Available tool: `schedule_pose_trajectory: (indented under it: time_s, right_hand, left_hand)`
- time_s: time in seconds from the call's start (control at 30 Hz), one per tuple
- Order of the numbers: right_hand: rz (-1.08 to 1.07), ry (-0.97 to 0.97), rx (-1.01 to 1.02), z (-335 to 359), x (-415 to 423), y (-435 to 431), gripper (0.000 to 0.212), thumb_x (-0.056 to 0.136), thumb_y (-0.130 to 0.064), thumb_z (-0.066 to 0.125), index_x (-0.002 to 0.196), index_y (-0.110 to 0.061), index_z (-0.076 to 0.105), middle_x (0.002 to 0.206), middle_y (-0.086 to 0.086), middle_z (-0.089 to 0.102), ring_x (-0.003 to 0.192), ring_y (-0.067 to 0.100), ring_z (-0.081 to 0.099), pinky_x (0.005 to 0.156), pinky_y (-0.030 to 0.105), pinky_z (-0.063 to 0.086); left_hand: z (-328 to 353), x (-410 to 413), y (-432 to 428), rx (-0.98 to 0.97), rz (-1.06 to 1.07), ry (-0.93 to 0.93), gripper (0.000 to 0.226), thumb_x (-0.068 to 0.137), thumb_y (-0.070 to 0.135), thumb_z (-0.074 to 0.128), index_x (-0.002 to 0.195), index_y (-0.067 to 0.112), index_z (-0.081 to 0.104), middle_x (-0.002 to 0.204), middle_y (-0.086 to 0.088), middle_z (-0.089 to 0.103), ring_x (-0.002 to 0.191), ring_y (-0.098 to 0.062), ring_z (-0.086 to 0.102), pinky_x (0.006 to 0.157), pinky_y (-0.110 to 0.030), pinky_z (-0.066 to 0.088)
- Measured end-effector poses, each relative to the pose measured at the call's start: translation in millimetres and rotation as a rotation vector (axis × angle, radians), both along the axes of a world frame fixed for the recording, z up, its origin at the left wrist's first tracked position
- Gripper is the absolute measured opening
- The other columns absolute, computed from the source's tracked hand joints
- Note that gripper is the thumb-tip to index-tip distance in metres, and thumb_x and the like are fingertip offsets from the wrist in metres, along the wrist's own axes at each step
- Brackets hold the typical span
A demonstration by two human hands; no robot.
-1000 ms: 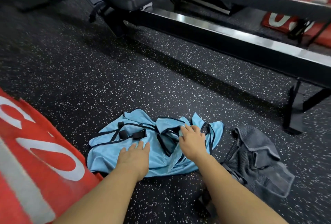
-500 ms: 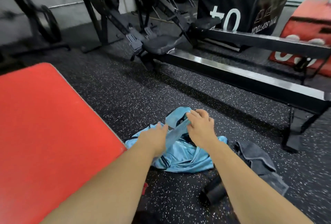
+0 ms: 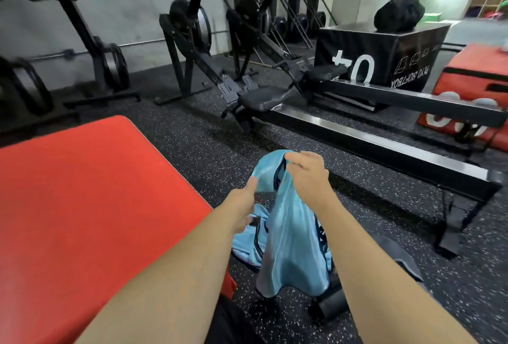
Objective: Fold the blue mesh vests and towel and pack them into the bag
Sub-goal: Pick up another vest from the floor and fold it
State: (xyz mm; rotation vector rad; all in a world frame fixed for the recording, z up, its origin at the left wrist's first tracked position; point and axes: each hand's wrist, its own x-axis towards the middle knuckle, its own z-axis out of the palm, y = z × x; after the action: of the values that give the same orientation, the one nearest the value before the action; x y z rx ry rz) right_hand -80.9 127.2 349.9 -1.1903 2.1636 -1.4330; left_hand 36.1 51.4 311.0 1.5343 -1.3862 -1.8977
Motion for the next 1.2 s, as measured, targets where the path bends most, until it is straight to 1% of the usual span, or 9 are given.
schedule_pose_trajectory:
  time_s: [0.1, 0.2, 0.3, 0.43, 0.57, 0.87, 1.0, 1.13, 1.2]
  right_hand:
    - [-0.036, -0.187, -0.098, 5, 6, 6, 0.022, 0.079, -0.021, 0.053, 0.059, -0.025, 0.062, 0.069, 0.004, 0.055, 0.068, 0.022, 0.049, 0.088, 0.042, 0.035]
    - [-0.089, -0.235, -0.130, 7, 7, 13, 0.012, 0.088, -0.007, 0.058, 0.085, -0.003, 0.069, 0.102, 0.024, 0.065, 0.101, 0.039, 0.062, 0.109, 0.050, 0.035]
    - [-0.126, -0.254, -0.104, 10, 6, 22, 0.025, 0.091, -0.009, 0.058, 0.085, -0.026, 0.075, 0.095, 0.007, 0.073, 0.107, 0.033, 0.063, 0.112, 0.048, 0.032]
    - [-0.082, -0.179, 0.082, 12, 2, 36, 0.025, 0.091, -0.011, 0.057, 0.083, -0.026, 0.076, 0.094, 0.002, 0.074, 0.101, 0.028, 0.065, 0.103, 0.045, 0.043]
    - [-0.022, -0.156, 0.140, 20, 6, 44, 0.029, 0.089, -0.008, 0.056, 0.072, -0.024, 0.073, 0.060, -0.018, 0.064, 0.061, 0.006, 0.054, 0.069, 0.027, 0.046]
    - [0.005, -0.270, 0.132, 49, 9, 22, 0.044, 0.089, -0.043, 0.060, 0.082, -0.001, 0.069, 0.072, 0.013, 0.068, 0.063, 0.018, 0.061, 0.064, 0.031, 0.055]
    - [-0.014, -0.181, 0.134, 47, 4, 19, 0.045, 0.087, -0.037, 0.065, 0.092, 0.008, 0.068, 0.073, 0.018, 0.063, 0.064, 0.020, 0.056, 0.062, 0.033, 0.051]
    - [0.051, -0.071, 0.143, 54, 7, 18, 0.055, 0.075, -0.038, 0.062, 0.128, -0.028, 0.060, 0.125, 0.009, 0.053, 0.115, 0.021, 0.051, 0.104, 0.044, 0.040]
    - [0.124, -0.008, 0.205, 60, 6, 16, 0.042, 0.059, -0.045, 0.055, 0.100, -0.046, 0.066, 0.120, -0.005, 0.059, 0.120, 0.020, 0.050, 0.107, 0.048, 0.036]
  left_hand:
    - [14, 0, 9, 0.186, 0.110, 0.239, 0.045, 0.095, 0.052, 0.054, 0.120, 0.015, 0.057, 0.099, -0.006, 0.066, 0.085, -0.017, 0.061, 0.082, -0.037, 0.044]
    - [19, -2, 9, 0.211, 0.254, 0.379, 0.031, 0.092, 0.034, 0.066, 0.115, 0.013, 0.063, 0.094, -0.007, 0.068, 0.076, -0.019, 0.063, 0.068, -0.033, 0.050]
    - [27, 2, 3, 0.136, 0.348, 0.417, 0.015, 0.090, 0.021, 0.070, 0.097, 0.010, 0.063, 0.092, -0.009, 0.067, 0.077, -0.021, 0.063, 0.070, -0.033, 0.053]
    - [47, 8, -7, -0.249, 0.218, 0.311, 0.011, 0.093, 0.015, 0.064, 0.087, 0.011, 0.056, 0.086, -0.009, 0.062, 0.075, -0.022, 0.058, 0.063, -0.027, 0.046]
    - [73, 7, -6, -0.703, -0.165, 0.080, 0.025, 0.090, 0.008, 0.064, 0.069, 0.009, 0.051, 0.068, -0.003, 0.049, 0.060, -0.011, 0.041, 0.047, -0.013, 0.033]
    - [72, -7, 8, -0.734, -0.359, 0.066, 0.010, 0.083, 0.005, 0.074, 0.077, -0.001, 0.068, 0.066, -0.006, 0.055, 0.062, -0.015, 0.045, 0.061, -0.026, 0.038]
    - [73, -7, 9, -0.677, -0.407, 0.168, 0.005, 0.086, -0.001, 0.068, 0.087, -0.003, 0.072, 0.079, -0.013, 0.062, 0.076, -0.020, 0.052, 0.075, -0.034, 0.043]
    - [79, -4, 6, -0.648, -0.463, 0.171, 0.009, 0.087, 0.002, 0.069, 0.094, -0.002, 0.073, 0.084, -0.013, 0.064, 0.081, -0.018, 0.053, 0.081, -0.032, 0.044]
    - [81, -2, 6, -0.651, -0.488, 0.153, 0.011, 0.088, 0.004, 0.069, 0.095, -0.004, 0.072, 0.077, -0.006, 0.064, 0.075, -0.015, 0.054, 0.078, -0.028, 0.044]
